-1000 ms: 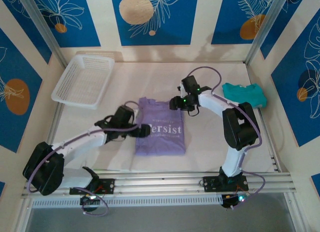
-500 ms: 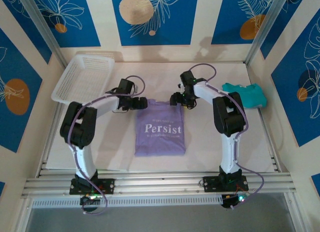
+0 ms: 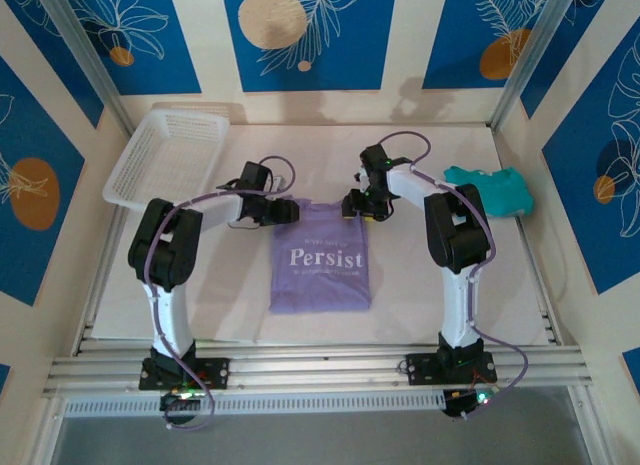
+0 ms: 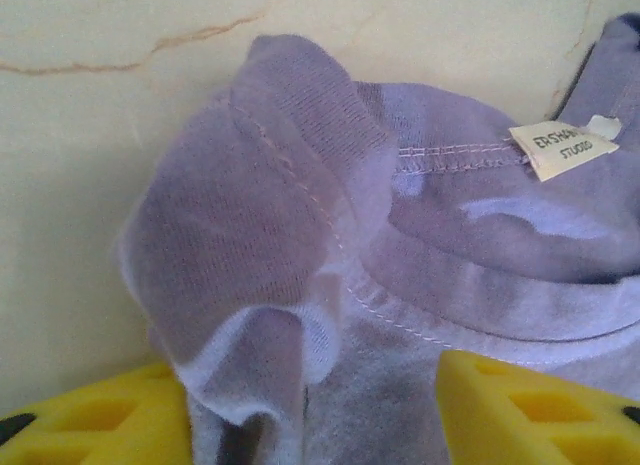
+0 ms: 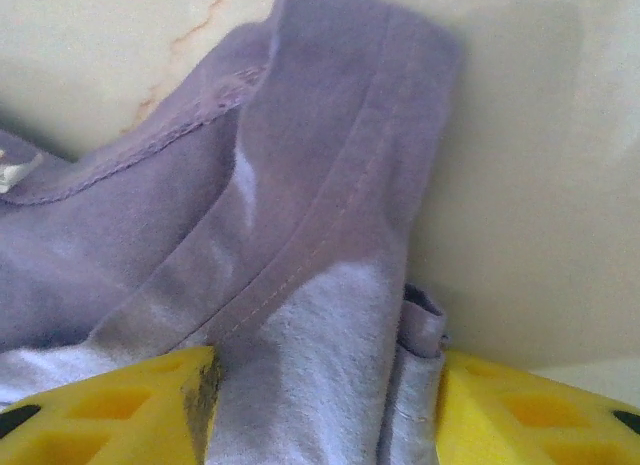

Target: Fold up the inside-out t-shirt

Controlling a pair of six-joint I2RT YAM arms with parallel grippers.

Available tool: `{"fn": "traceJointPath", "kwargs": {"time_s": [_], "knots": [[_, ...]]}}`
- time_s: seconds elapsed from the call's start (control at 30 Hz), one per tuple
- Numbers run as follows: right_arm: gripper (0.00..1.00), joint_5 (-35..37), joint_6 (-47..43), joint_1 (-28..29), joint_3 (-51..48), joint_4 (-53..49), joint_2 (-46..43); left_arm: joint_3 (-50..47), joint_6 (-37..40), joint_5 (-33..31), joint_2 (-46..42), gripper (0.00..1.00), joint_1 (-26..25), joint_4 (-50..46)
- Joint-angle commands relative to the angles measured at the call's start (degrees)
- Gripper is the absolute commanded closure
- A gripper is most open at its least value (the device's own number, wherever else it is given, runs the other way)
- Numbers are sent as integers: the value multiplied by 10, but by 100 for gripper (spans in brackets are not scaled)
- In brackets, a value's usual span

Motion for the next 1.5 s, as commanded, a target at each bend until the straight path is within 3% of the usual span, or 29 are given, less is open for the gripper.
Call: {"fn": "traceJointPath", "kwargs": {"time_s": [0.0,0.57,0.77,1.17,1.3,1.47], "knots": [[48,-28,2,4,-8,6,10,-15,-4,45,7,48,-8,6],[79,-74,-7,-8,-13,35,18,-2,-11,35,32,81,-5,22],[94,-94,-14,-17,-49,86,-26,-19,-17,37,12,99,4,49],[100,-108,-5,-48,-85,185,-142,-12,-39,22,-63,100,38,112],[100,-127,5,-64,-30,202,-140,45,-45,16,-64,100,48,115],[100,-146,10,-88,107,186,-113,195,-41,8,-37,100,57,78]]}}
